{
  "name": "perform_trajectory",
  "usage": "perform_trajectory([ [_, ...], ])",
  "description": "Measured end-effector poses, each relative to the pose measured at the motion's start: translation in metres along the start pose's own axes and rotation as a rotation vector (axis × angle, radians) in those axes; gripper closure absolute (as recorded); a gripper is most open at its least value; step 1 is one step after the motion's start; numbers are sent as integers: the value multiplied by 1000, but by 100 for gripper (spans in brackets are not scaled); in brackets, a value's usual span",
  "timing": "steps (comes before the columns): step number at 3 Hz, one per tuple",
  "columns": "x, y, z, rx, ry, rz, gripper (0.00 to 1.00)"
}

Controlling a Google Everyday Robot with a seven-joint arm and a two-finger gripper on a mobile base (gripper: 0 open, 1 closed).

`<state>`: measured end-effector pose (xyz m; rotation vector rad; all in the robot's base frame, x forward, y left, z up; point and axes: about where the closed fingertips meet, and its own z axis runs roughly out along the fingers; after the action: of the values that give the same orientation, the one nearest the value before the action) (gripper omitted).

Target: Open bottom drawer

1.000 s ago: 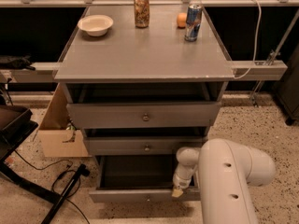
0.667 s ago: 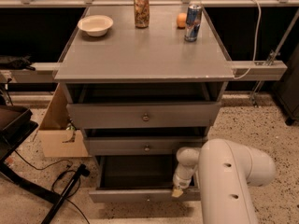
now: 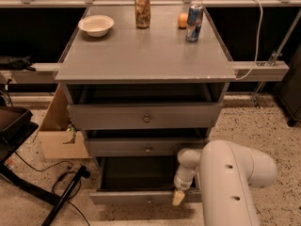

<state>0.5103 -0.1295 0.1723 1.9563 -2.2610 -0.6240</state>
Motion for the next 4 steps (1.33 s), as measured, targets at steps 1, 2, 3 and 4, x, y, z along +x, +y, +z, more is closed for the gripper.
perform_trajectory([
  [1,0,0,0,0,0,0,0],
  [2,0,0,0,0,0,0,0],
  [3,-2,-18,11,43,33,-63,0],
  [4,-2,-33,20,73,64,-122,0],
])
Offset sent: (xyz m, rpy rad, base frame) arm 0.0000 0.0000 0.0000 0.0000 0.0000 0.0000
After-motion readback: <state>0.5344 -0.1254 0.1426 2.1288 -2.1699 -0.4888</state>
